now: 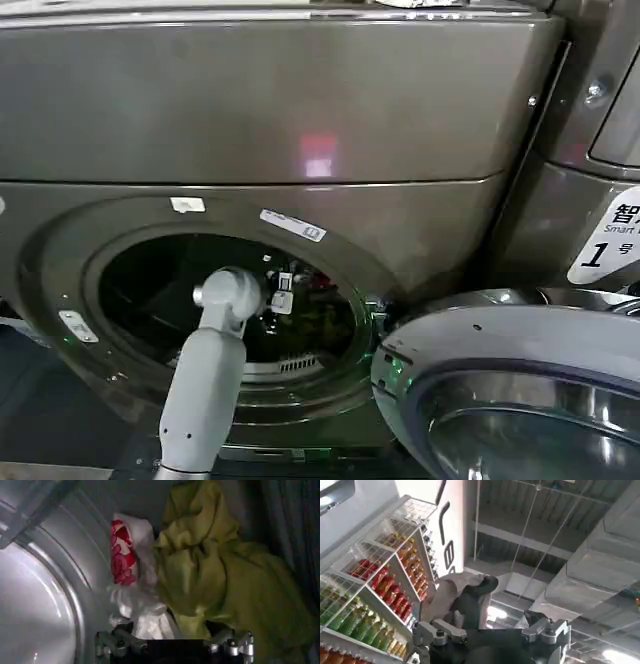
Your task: Grasp the clothes from the dryer.
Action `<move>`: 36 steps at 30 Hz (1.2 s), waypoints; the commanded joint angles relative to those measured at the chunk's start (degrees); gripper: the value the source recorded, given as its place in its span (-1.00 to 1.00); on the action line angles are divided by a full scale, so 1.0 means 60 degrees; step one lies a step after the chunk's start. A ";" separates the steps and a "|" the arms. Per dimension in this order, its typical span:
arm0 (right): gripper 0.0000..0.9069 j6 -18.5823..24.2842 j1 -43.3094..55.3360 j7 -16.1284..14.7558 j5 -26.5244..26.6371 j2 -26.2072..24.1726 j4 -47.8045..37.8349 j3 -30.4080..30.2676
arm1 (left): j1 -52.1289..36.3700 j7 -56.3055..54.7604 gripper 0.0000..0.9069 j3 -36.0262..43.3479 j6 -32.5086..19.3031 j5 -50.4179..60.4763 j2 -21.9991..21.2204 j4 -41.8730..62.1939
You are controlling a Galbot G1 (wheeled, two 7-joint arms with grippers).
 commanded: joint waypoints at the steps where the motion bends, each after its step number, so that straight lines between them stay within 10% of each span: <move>1: 1.00 0.0002 0.0004 0.0003 -0.0003 0.0002 0.0025 -0.0003 | -0.0021 0.0003 1.00 0.0031 0.0050 -0.0400 0.0016 0.0718; 3: 1.00 0.0003 0.0003 0.0004 -0.0005 0.0008 0.0033 -0.0009 | -0.0045 0.0003 1.00 0.0044 0.0034 -0.0458 0.0010 0.0791; 5: 1.00 0.0003 0.0010 0.0004 -0.0004 0.0005 0.0038 -0.0010 | -0.0061 0.0003 -0.62 0.0043 0.0055 -0.0538 -0.0002 0.0871; 9: 1.00 0.0003 0.0017 0.0004 -0.0005 0.0007 0.0048 -0.0022 | -0.0080 0.0004 -0.95 0.0049 0.0069 -0.0676 -0.0004 0.0996; 36: 1.00 0.0040 0.0031 0.0006 -0.0016 0.0053 0.0086 -0.0068 | 0.0130 -0.1232 -1.00 -0.0200 0.0754 -0.2485 0.0157 0.0047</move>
